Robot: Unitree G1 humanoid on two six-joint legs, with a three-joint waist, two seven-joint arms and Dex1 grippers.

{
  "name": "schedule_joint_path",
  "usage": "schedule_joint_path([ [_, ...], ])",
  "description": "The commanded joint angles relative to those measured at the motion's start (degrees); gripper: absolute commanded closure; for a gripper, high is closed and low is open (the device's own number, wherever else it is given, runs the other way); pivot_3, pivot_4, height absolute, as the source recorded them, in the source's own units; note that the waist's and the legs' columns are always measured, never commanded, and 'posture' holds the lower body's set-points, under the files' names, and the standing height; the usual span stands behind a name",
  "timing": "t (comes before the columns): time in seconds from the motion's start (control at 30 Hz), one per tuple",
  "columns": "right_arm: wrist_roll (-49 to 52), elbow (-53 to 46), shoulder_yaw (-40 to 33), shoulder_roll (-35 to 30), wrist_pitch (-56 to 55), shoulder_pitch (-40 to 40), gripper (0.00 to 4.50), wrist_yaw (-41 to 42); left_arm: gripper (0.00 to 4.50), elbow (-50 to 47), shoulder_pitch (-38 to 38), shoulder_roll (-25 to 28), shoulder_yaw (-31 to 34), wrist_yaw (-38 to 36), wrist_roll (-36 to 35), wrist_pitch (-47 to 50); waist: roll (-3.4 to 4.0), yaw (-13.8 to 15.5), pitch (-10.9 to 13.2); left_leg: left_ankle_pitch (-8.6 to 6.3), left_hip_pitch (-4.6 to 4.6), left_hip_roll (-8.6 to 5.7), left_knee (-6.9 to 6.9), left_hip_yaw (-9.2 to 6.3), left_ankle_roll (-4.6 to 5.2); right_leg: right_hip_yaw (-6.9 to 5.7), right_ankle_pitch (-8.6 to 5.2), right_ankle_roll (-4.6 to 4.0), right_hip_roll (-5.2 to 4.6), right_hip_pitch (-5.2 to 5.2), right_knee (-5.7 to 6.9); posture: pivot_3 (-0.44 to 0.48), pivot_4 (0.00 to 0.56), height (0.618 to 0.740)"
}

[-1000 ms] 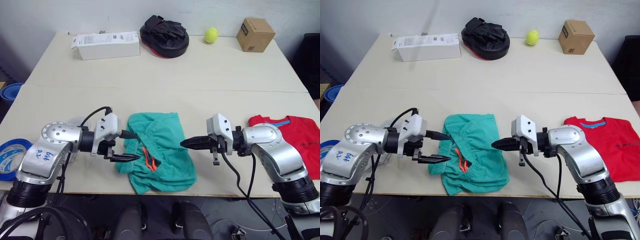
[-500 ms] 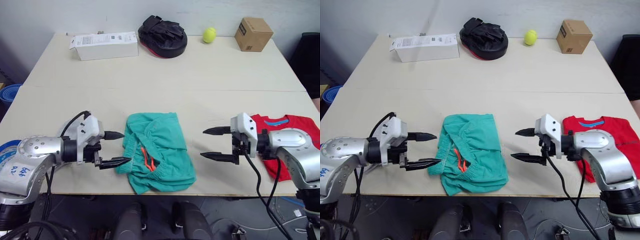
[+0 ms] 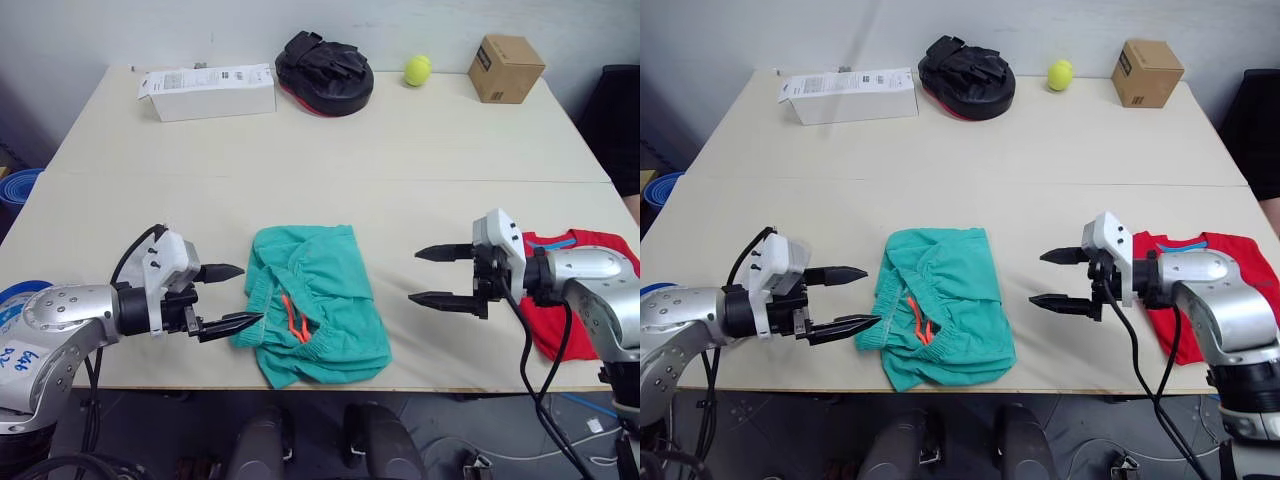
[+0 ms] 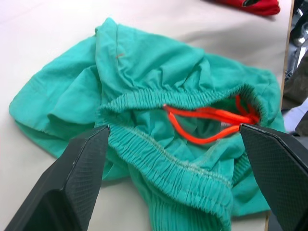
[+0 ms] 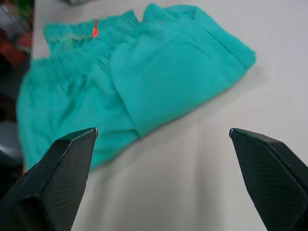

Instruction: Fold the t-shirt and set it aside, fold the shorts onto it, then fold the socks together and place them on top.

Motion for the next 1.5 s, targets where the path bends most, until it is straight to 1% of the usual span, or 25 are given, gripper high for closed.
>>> schedule_joint_path([
  [0.03,2.32,5.01,4.36,1.01,9.28,-4.85,0.02,2.69,0.0,-2.35,-2.66,0.96,0.27,0.23,-1.69,-0.96,0.0,-0.1,0.0,0.0,0.0,0.0,0.0,0.0,0.0,0.0,0.0,0.0,-0.01,0.0,-0.01,0.0,0.15,0.74],
  [0.27,1.32,17.37,12.87,6.59,20.74,-14.72,0.02,5.66,0.0,-3.82,-6.62,2.81,-1.37,-0.87,-3.18,-1.25,0.01,-1.06,0.01,-0.01,-0.02,-0.03,-0.08,0.01,-0.01,-0.02,-0.01,-0.03,-0.02,-0.04,-0.01,0.0,0.15,0.74],
  [0.4,0.88,23.03,15.29,10.94,25.31,-18.43,0.02,5.19,0.0,-3.7,-6.87,3.45,-1.66,-0.88,-2.91,-2.03,0.02,-1.16,0.01,0.0,-0.03,-0.03,-0.13,0.02,-0.02,-0.03,-0.01,-0.03,0.0,-0.07,-0.01,0.0,0.15,0.74],
  [0.57,-0.1,29.51,15.7,17.11,28.27,-21.95,0.02,3.07,0.0,-3.5,-6.12,4.07,-0.91,-0.97,-2.95,-2.46,0.02,-1.48,0.01,0.02,-0.02,0.01,-0.13,0.07,-0.08,0.0,-0.01,-0.03,0.08,-0.11,0.03,0.0,0.15,0.74],
  [0.67,-1.13,30.26,16.86,19.07,27.94,-22.39,0.02,2.88,0.0,-3.81,-5.66,4.35,-0.67,-0.73,-3.17,-2.56,0.02,-1.44,0.01,0.01,-0.01,0.0,-0.14,0.07,-0.1,0.0,-0.01,-0.03,0.08,-0.11,0.03,0.0,0.15,0.74],
  [0.87,-1.0,26.41,20.47,22.84,30.52,-22.18,0.02,2.44,0.0,-4.74,-4.87,4.52,-0.55,-0.04,-3.22,-2.86,0.01,-1.67,0.0,0.0,0.02,0.03,-0.19,0.07,-0.16,0.01,-0.02,-0.04,0.09,-0.11,0.04,0.0,0.15,0.74],
  [1.07,-2.9,30.41,20.16,26.73,30.85,-23.35,0.02,-0.83,0.0,-5.42,-4.19,4.41,0.0,0.86,-3.35,-2.79,-0.02,-2.35,-0.02,0.09,0.12,0.0,-0.51,0.09,-0.29,0.03,-0.03,-0.07,0.09,-0.12,0.01,0.0,0.15,0.74],
  [1.23,-3.53,31.77,20.25,27.76,31.08,-23.19,0.02,-1.99,0.0,-6.12,-3.28,4.36,0.23,1.38,-3.43,-2.9,-0.07,-2.79,-0.05,0.18,0.28,0.0,-0.72,0.1,-0.4,0.04,-0.05,-0.17,0.11,-0.1,0.02,0.0,0.15,0.74],
  [1.33,-3.08,31.54,19.97,28.05,31.69,-22.76,0.57,-2.21,0.0,-6.27,-3.24,4.33,0.12,1.72,-3.33,-2.93,-0.07,-2.77,-0.05,0.2,0.36,0.02,-0.77,0.1,-0.45,0.05,-0.09,-0.25,0.13,-0.07,0.04,0.0,0.15,0.74],
  [1.5,-1.99,30.59,19.11,28.43,32.78,-22.12,2.34,-3.34,0.0,-6.55,-3.1,4.44,0.19,1.93,-3.29,-2.82,-0.07,-2.67,-0.05,0.2,0.33,0.01,-0.86,0.09,-0.48,0.04,-0.13,-0.31,0.13,-0.11,0.03,0.0,0.15,0.74],
])
